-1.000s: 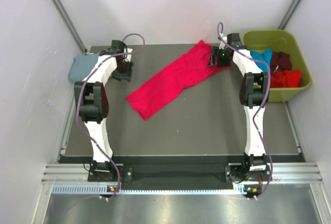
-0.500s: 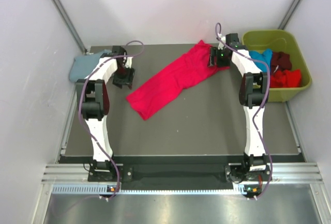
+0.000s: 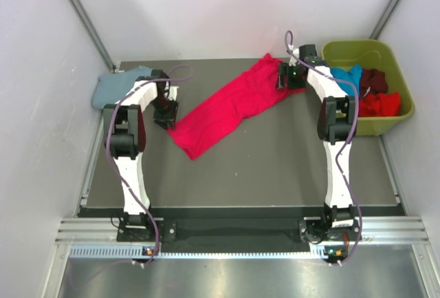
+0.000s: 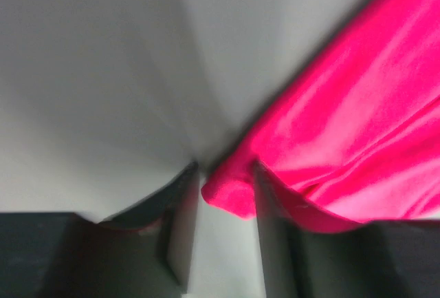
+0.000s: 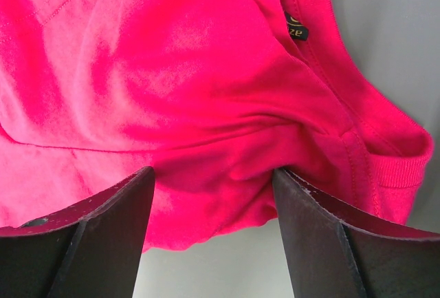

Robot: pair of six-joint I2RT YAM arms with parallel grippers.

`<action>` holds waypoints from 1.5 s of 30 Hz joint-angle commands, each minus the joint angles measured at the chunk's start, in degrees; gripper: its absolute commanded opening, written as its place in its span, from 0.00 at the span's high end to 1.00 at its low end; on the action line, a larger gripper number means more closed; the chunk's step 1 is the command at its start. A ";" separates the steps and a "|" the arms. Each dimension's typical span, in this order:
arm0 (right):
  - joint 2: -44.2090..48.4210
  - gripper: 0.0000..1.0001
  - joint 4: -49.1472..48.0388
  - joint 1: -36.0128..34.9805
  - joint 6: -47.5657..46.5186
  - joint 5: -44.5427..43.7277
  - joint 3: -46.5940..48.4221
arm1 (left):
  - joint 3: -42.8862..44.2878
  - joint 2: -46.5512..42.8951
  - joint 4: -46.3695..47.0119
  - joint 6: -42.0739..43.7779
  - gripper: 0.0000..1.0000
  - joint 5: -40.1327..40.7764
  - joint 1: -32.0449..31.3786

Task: Fold and stack the t-shirts
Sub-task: Fold the tshirt

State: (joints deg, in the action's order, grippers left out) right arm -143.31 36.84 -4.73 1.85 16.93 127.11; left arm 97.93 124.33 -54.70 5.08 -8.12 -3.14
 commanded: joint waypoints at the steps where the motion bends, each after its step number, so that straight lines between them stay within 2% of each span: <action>1: 2.07 0.29 -0.19 -0.54 -1.14 -2.16 -1.16 | -3.09 -1.02 -2.69 0.02 0.66 -1.90 0.24; 3: 1.89 0.29 -0.19 -0.72 -1.23 -2.60 -1.16 | -5.72 -2.07 -2.52 -0.25 0.84 -3.04 0.24; 4: 1.89 0.29 -0.19 -0.80 -1.41 -2.78 -1.07 | -6.60 -2.43 -2.43 -0.77 0.99 -3.48 0.24; 5: 1.89 0.29 -0.19 -0.89 -1.41 -3.04 -1.07 | -7.48 -3.30 -2.61 -0.86 1.00 -4.09 0.24; 16: 2.86 0.30 0.25 -0.98 -1.41 -5.85 -0.90 | -22.77 -15.51 -7.26 -0.34 1.00 -14.89 -3.54; 20: 1.63 0.30 0.16 -1.07 -1.41 -5.42 0.76 | -28.40 -20.25 -6.48 -0.68 1.00 -15.44 -6.88; 27: -2.41 0.28 -0.54 -2.47 -0.62 -2.17 6.57 | -28.23 -21.15 -7.09 0.19 1.00 -14.91 -11.10; 38: -9.09 0.26 -7.04 -2.74 9.75 6.10 14.30 | -27.97 -19.39 -7.62 1.77 1.00 -15.35 -21.20; 45: -11.99 0.25 -11.35 -3.88 12.56 6.72 17.64 | -28.14 -19.83 -7.53 1.77 1.00 -14.82 -23.93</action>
State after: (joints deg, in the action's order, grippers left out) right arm -153.25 29.98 -6.94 11.68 21.91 141.34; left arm 69.95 105.41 -60.10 5.98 -22.09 -26.83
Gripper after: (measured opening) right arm 0.742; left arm 0.025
